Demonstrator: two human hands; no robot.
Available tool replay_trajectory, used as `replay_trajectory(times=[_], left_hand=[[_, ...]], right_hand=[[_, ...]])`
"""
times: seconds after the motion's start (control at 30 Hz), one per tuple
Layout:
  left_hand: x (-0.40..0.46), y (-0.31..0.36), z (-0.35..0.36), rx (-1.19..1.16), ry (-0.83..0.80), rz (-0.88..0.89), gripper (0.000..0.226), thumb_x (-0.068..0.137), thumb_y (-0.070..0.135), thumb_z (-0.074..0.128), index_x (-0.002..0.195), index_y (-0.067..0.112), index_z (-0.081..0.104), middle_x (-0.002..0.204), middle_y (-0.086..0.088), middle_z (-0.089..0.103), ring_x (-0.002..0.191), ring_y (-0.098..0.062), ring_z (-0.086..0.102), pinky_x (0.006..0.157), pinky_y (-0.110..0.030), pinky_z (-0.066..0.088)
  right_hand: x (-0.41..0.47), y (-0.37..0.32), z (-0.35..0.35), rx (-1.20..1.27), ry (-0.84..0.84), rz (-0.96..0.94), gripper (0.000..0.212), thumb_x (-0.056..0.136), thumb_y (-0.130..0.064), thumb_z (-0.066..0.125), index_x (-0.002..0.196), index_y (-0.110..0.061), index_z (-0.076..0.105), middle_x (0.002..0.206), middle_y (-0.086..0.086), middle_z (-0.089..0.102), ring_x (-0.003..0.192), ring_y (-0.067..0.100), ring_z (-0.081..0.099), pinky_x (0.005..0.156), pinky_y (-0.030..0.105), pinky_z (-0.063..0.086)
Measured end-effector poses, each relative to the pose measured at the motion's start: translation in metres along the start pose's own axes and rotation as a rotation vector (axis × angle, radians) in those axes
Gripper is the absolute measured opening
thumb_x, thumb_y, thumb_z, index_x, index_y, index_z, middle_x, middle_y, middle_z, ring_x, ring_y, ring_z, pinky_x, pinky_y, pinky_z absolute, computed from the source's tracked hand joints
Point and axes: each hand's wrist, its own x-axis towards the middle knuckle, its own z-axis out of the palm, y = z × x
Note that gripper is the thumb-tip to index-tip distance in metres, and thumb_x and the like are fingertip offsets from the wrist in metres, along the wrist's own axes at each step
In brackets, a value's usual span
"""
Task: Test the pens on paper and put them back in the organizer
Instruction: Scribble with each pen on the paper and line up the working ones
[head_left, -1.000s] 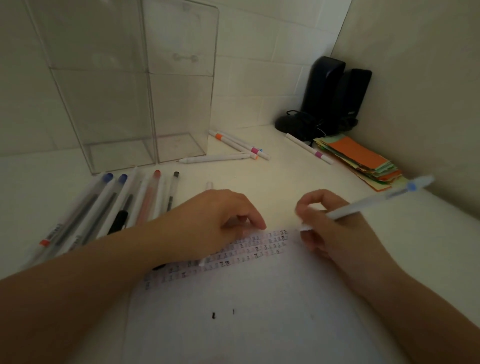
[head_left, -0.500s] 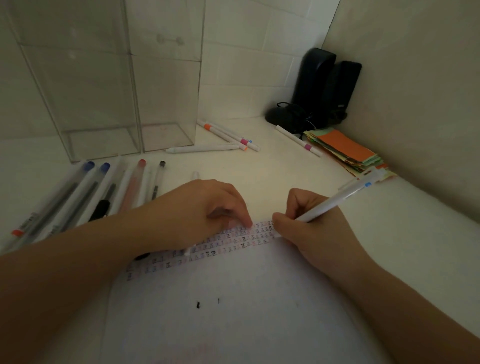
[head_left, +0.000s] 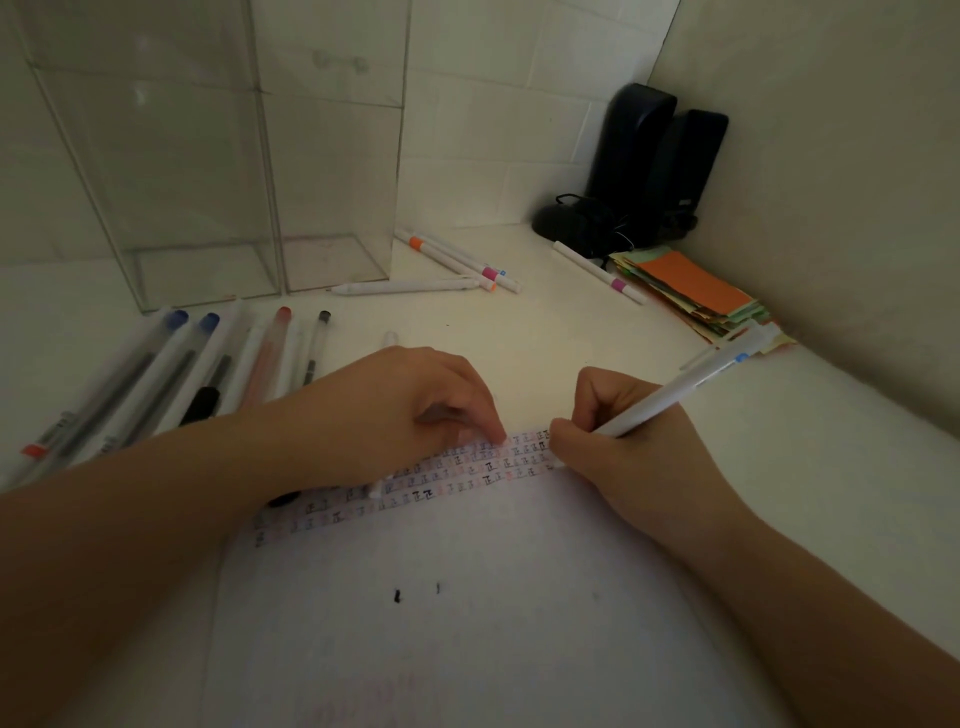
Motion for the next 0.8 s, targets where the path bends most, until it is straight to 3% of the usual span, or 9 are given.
replay_trajectory(times=[0.3,0.43,0.57,0.63,0.73,0.8], left_hand=[[0.0,0.0,0.0,0.004,-0.014,-0.007,0.02,0.085,0.018,0.06,0.096,0.032,0.07,0.095,0.025,0.055,0.099,0.005,0.05,0.081,-0.001,0.036],[0.0,0.0,0.0,-0.006,-0.017,-0.009,0.021,0.085,0.017,0.061,0.095,0.032,0.07,0.096,0.026,0.056,0.099,0.005,0.051,0.082,-0.003,0.038],[-0.002,0.0,0.0,0.023,0.018,-0.001,0.019,0.084,0.017,0.062,0.093,0.031,0.071,0.097,0.018,0.062,0.095,0.002,0.054,0.08,-0.006,0.04],[-0.003,0.002,-0.001,-0.005,0.085,0.004,0.019,0.085,0.016,0.062,0.092,0.032,0.069,0.097,0.017,0.064,0.091,0.0,0.057,0.077,-0.011,0.044],[-0.003,0.013,-0.004,-0.125,0.192,0.035,0.015,0.086,0.032,0.056,0.097,0.036,0.065,0.099,0.019,0.062,0.094,-0.004,0.059,0.077,-0.018,0.046],[-0.003,0.025,-0.006,-0.17,0.183,0.101,0.022,0.084,0.043,0.052,0.105,0.039,0.059,0.106,0.02,0.058,0.098,-0.005,0.057,0.078,-0.017,0.045]], right_hand=[[-0.001,-0.002,-0.001,0.0,-0.019,0.013,0.033,0.074,-0.001,0.065,0.054,-0.008,0.04,0.046,0.002,0.038,0.041,0.007,0.033,0.039,0.013,0.029],[-0.001,-0.001,0.0,-0.02,-0.002,0.003,0.035,0.075,0.001,0.064,0.053,-0.01,0.038,0.043,-0.004,0.035,0.041,0.006,0.032,0.04,0.013,0.028],[-0.002,-0.008,-0.006,0.258,0.13,0.12,0.027,0.074,-0.026,0.072,0.062,-0.01,0.053,0.045,-0.003,0.055,0.039,0.006,0.041,0.04,0.015,0.032],[-0.002,-0.013,-0.007,0.374,0.184,0.156,0.032,0.072,-0.043,0.062,0.064,-0.012,0.06,0.047,0.004,0.061,0.037,0.009,0.044,0.038,0.016,0.034],[-0.005,-0.013,-0.005,0.17,0.224,0.057,0.042,0.08,-0.05,0.046,0.063,-0.013,0.057,0.041,0.004,0.054,0.035,0.005,0.044,0.042,0.013,0.036],[-0.005,-0.011,-0.003,0.078,0.205,-0.01,0.023,0.09,-0.032,0.05,0.077,-0.014,0.054,0.05,0.002,0.057,0.042,0.001,0.05,0.048,0.009,0.038]])
